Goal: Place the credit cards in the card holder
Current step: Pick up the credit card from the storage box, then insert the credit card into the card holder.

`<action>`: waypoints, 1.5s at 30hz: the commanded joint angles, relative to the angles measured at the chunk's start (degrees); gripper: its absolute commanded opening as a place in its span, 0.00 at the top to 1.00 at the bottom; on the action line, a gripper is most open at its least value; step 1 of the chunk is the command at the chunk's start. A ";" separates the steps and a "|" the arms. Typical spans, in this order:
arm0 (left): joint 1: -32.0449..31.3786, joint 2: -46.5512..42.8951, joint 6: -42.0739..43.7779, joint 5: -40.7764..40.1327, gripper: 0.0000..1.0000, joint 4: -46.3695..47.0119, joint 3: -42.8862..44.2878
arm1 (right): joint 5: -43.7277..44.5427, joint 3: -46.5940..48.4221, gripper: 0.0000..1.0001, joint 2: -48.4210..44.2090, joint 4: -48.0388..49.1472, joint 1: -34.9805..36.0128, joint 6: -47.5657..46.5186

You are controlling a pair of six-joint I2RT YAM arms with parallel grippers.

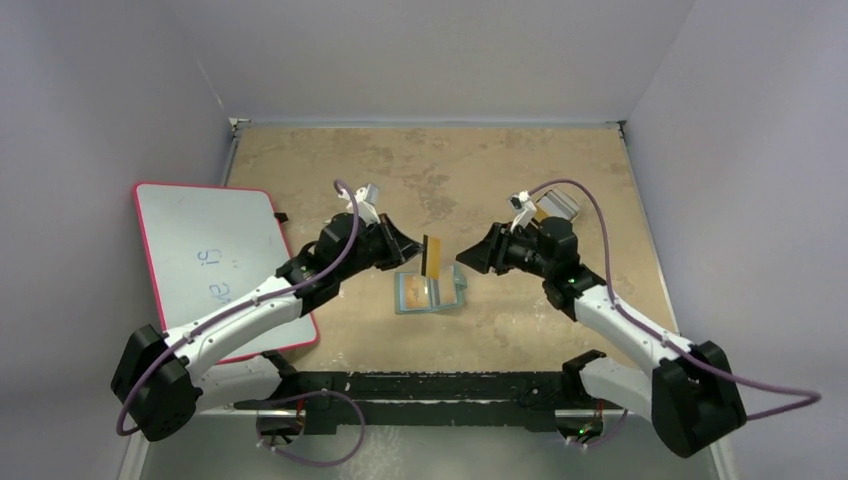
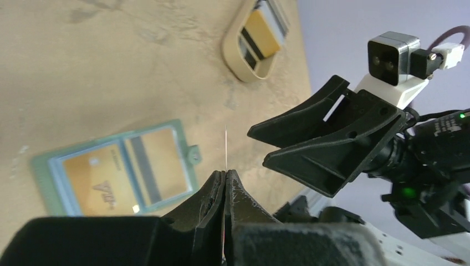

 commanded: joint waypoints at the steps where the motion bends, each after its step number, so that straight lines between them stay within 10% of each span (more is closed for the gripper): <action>1: -0.12 0.66 3.16 -9.20 1.00 -6.53 2.09 | 6.92 5.02 0.46 5.98 -4.68 0.26 -5.39; 24: 9.63 10.47 -4.01 5.25 1.00 10.22 -8.29 | 25.53 13.54 0.38 20.40 -17.12 8.79 -13.46; 45: 7.31 16.88 -5.19 7.53 1.00 15.46 -10.87 | 22.45 12.62 0.64 27.12 -15.38 9.32 -12.41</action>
